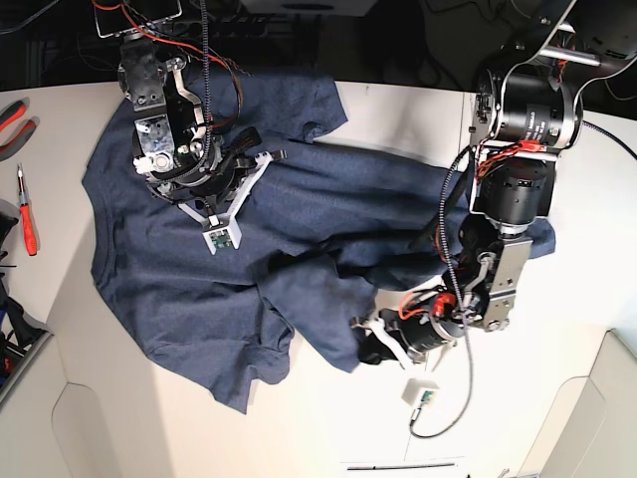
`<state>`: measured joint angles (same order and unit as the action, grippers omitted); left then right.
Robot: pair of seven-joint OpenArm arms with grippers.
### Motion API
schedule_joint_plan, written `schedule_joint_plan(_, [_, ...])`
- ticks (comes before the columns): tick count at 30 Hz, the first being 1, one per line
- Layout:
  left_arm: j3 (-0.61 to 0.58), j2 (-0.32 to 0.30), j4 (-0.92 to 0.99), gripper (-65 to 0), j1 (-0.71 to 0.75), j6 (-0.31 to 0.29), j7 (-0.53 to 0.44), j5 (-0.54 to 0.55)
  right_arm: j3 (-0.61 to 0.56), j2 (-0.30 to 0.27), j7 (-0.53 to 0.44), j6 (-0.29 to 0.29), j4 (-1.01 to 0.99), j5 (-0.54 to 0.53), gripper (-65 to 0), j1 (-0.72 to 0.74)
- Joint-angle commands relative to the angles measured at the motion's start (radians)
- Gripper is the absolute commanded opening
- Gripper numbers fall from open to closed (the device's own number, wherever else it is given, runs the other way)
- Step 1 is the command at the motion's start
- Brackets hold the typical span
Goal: Layout the t-shirt on the table in an organized manner, then fold the t-shirt properly
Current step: 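Pull the grasped fabric outward with the left gripper, away from the right gripper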
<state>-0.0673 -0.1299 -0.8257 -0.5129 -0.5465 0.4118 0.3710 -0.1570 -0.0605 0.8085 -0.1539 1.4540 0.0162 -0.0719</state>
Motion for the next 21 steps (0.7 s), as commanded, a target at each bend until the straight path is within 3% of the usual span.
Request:
schedule_joint_plan(1, [0.026,-0.015,-0.033,-65.0,-0.033,-0.003,-0.018,0.014,0.000,-0.006,0.055,0.008,-0.008,0.033,-65.0,-0.006])
schedule_joint_plan(11, [0.155,-0.119,-0.108,-65.0,-0.033,-0.003,-0.038,0.037,0.000,-0.006,0.055,0.009,-0.008,0.033,-65.0,-0.006])
schedule_joint_plan(17, [0.160,-0.178,-0.271,-65.0,-0.033,-0.003,-0.010,0.035,0.000,-0.006,0.055,0.019,-0.008,0.033,-65.0,-0.006])
schedule_joint_plan(21, [0.158,-0.182,-0.366,-65.0,-0.034,-0.003,0.012,0.036,0.000,-0.006,0.055,0.019,-0.008,0.033,-65.0,-0.006])
